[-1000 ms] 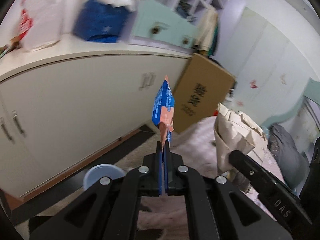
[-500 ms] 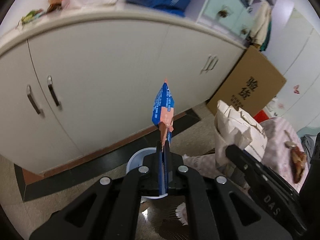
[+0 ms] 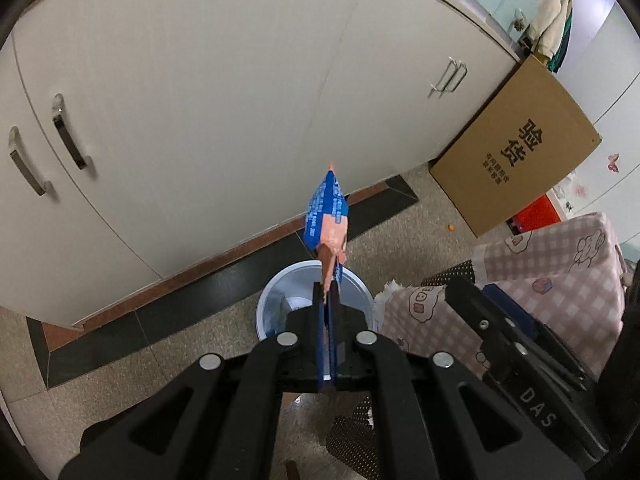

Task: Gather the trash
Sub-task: 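Carry the wrapper and newspaper to the wastebasket and release them inside, then move both open grippers back toward the table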

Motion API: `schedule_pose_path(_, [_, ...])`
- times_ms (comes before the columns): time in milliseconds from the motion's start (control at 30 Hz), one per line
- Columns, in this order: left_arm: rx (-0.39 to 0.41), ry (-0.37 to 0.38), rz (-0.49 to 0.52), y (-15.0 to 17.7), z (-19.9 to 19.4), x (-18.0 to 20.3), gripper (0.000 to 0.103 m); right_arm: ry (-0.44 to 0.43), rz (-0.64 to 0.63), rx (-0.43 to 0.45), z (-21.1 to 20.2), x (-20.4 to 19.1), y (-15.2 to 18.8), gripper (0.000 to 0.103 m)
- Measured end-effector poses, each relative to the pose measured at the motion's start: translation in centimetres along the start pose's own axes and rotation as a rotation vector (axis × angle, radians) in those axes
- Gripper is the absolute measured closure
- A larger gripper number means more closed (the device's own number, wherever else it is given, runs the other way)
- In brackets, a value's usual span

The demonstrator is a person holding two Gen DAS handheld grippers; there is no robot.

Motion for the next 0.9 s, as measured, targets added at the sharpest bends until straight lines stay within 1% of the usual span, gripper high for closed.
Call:
schedule_pose_path(167, [-0.007,0.008,0.018,0.3,0.4,1.0,0.101,0.037,-0.007,0.037,-1.3,0.3,-0.3,0.049])
schedule_pose_path(267, [-0.007,0.010,0.027,0.1,0.6,1.6,0.101,0.062,-0.018,0.080,-2.6,0.6,-0.7,0.049])
schedule_pose_path(400, [-0.009,0.025,0.044,-0.1,0.6,3.0,0.101,0.061,-0.022,0.162,-4.6,0.8,-1.8,0.048])
schedule_pose_path(533, [0.012,0.046,0.065,-0.7,0.0,4.6,0.100,0.071,-0.015,0.230,-6.2,1.3,-2.9,0.046])
schedule_pose_path(600, [0.029,0.057,0.071,-1.1,-0.3,5.4,0.098,0.075,-0.014,0.263,-7.2,1.5,-3.4,0.046])
schedule_pose_path(633, [0.035,0.058,0.067,-1.3,-0.5,5.7,0.095,0.073,-0.011,0.276,-7.5,1.6,-3.5,0.045])
schedule_pose_path(667, [0.033,0.062,0.065,-1.3,-0.5,5.8,0.076,0.074,-0.008,0.285,-7.8,1.7,-3.6,0.045])
schedule_pose_path(700, [0.031,0.063,0.053,-1.4,-0.5,5.9,0.048,0.075,-0.005,0.287,-8.0,1.8,-3.7,0.045])
schedule_pose_path(733, [0.036,0.061,0.045,-1.5,-0.6,5.8,0.041,0.072,0.005,0.298,-8.4,2.0,-3.9,0.045])
schedule_pose_path(800, [0.040,0.060,0.045,-1.4,-0.8,5.8,0.040,0.073,0.011,0.302,-8.9,2.2,-3.9,0.044])
schedule_pose_path(900, [0.021,0.084,0.037,-1.0,-1.3,5.9,0.040,0.075,0.011,0.307,-9.8,2.3,-3.9,0.044])
Point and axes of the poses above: each gripper's, at about its wrist camera, not at the fingertips, and z roughly the way its jaws point, x to its right, y to its underside, the point moved 10 cm from there along z, roughly the way its jaws point, and after that the axes turned 5 degrees about -y, right-handed, at the moved point
